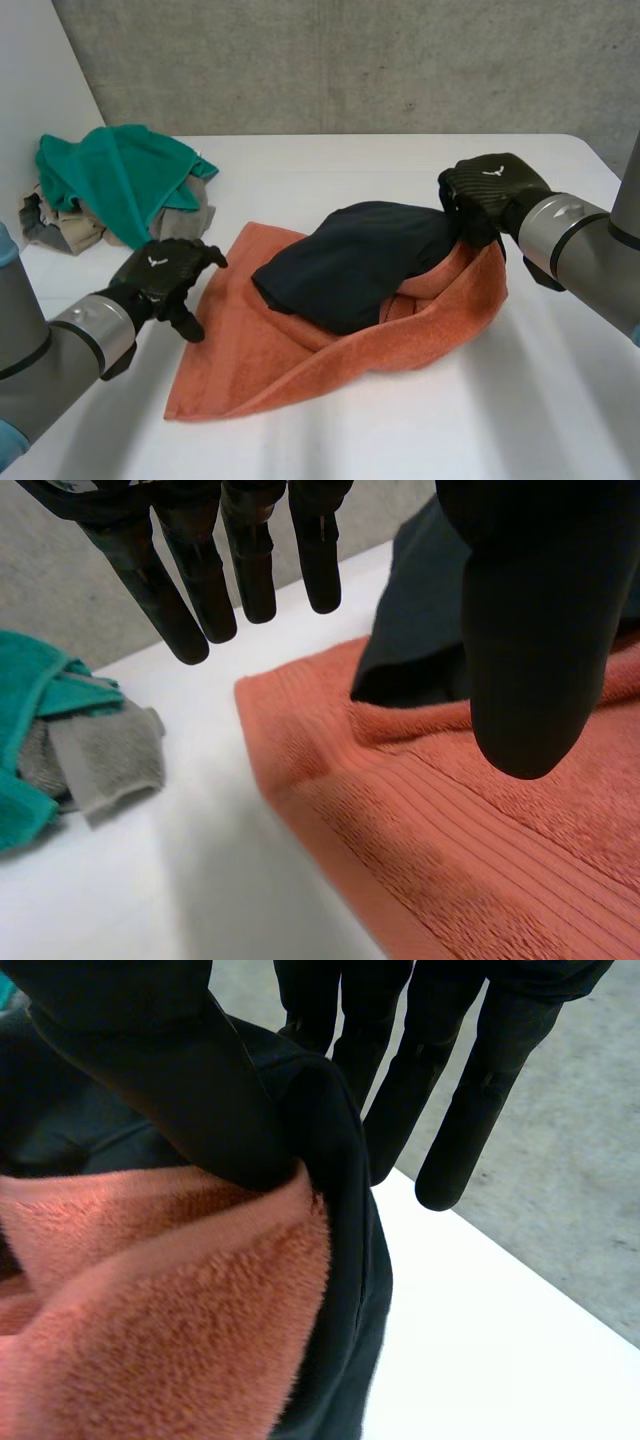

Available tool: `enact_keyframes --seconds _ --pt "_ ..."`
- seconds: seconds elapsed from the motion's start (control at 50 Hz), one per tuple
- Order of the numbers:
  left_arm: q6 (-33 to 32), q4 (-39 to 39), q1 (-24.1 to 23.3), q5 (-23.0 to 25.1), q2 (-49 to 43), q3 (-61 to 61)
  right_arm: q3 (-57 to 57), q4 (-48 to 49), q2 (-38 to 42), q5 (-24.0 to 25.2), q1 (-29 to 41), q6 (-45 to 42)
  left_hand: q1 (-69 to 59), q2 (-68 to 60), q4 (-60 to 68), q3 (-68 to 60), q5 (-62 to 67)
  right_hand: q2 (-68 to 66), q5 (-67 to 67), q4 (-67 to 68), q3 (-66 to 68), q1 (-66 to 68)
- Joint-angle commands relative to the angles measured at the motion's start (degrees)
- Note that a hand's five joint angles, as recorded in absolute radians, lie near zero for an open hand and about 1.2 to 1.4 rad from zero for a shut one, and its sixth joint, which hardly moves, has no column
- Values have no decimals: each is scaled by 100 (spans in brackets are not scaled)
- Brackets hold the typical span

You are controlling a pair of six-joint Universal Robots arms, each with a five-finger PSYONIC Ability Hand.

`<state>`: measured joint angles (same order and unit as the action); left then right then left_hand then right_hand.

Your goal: Fold the laundry.

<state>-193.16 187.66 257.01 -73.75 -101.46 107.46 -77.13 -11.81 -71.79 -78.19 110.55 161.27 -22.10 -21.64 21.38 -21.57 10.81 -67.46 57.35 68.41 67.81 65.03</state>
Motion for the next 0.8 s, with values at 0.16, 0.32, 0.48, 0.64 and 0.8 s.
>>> enact_keyframes --seconds 0.16,0.32,0.48,0.64,0.8 --pt "252 -177 -168 10 364 -928 58 -1526 34 173 538 -606 835 789 -764 782 -706 4652 -4641 -4747 -4687 -4409" --pt "94 -590 -1337 -148 -611 -2491 -293 -1122 -923 119 20 -298 1189 1143 -1117 1136 -1060 5123 -5112 -5218 -5158 -4880" --pt "-547 -1416 -2163 -640 -2342 -4723 -1022 -928 -1557 488 -666 -34 1210 1164 -1138 1157 -1081 5241 -5230 -5336 -5276 -4998" --pt "-934 -2471 -2454 -729 -3872 -6438 -1752 -261 -1364 805 -1184 45 1210 1164 -1138 1157 -1081 5662 -5651 -5757 -5696 -5418" --pt "-917 -2788 -2559 -728 -4339 -6958 -2122 495 -855 779 -1448 36 -3141 -3187 3213 -3194 3270 5662 -5651 -5757 -5696 -5418"
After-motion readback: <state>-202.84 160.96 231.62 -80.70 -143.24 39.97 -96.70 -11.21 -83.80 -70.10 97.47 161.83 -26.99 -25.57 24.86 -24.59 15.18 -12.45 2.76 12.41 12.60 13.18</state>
